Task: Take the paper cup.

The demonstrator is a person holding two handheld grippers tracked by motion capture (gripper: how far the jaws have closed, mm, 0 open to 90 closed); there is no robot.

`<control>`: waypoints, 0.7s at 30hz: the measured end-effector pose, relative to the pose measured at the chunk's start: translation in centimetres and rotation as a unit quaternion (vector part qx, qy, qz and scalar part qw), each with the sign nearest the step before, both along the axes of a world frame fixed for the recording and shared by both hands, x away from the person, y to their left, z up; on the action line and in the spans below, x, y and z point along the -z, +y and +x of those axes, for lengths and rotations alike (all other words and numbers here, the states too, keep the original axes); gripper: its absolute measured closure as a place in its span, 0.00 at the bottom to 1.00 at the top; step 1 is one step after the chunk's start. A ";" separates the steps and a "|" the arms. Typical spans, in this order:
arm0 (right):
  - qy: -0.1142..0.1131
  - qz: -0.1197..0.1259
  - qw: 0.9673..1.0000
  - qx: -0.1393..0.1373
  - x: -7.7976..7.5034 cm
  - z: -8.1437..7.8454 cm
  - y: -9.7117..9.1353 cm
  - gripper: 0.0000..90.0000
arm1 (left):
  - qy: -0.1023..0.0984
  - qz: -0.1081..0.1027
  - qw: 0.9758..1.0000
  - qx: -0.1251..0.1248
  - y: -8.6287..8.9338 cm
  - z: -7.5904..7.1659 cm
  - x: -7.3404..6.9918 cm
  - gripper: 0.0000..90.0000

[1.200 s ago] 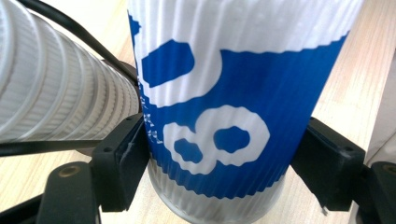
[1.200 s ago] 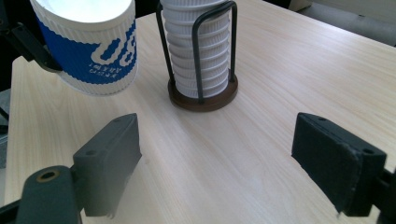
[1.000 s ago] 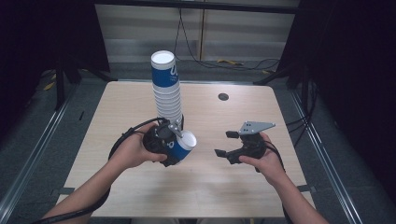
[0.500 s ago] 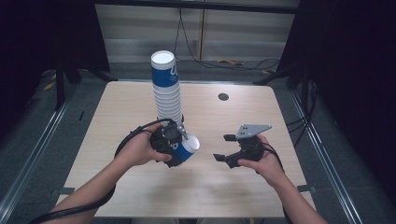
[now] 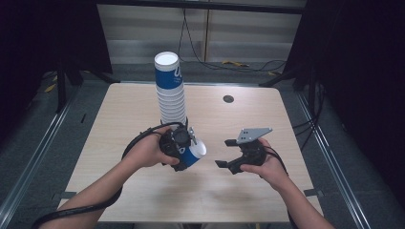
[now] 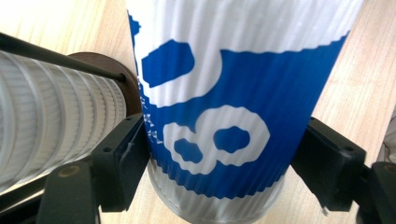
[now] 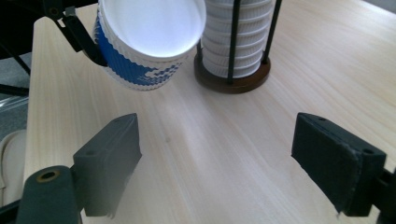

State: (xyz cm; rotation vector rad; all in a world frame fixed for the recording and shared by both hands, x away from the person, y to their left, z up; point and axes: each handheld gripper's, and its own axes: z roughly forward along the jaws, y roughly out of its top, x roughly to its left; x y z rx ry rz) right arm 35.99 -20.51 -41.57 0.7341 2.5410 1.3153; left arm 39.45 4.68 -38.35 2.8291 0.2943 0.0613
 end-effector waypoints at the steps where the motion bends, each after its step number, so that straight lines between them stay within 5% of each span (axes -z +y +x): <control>1: 0.001 -0.002 1.000 -0.001 0.0 0.0 0.1 0.17 | -0.001 -0.001 1.000 0.000 -0.1 0.0 0.1 0.26; 9: 0.003 -0.006 1.000 -0.017 0.1 0.1 0.9 0.17 | 0.004 0.020 1.000 0.013 -0.8 0.2 0.2 0.26; 21: 0.005 0.001 0.999 -0.034 -0.1 0.2 1.9 0.17 | 0.013 0.015 0.999 0.034 -2.0 0.1 0.2 0.26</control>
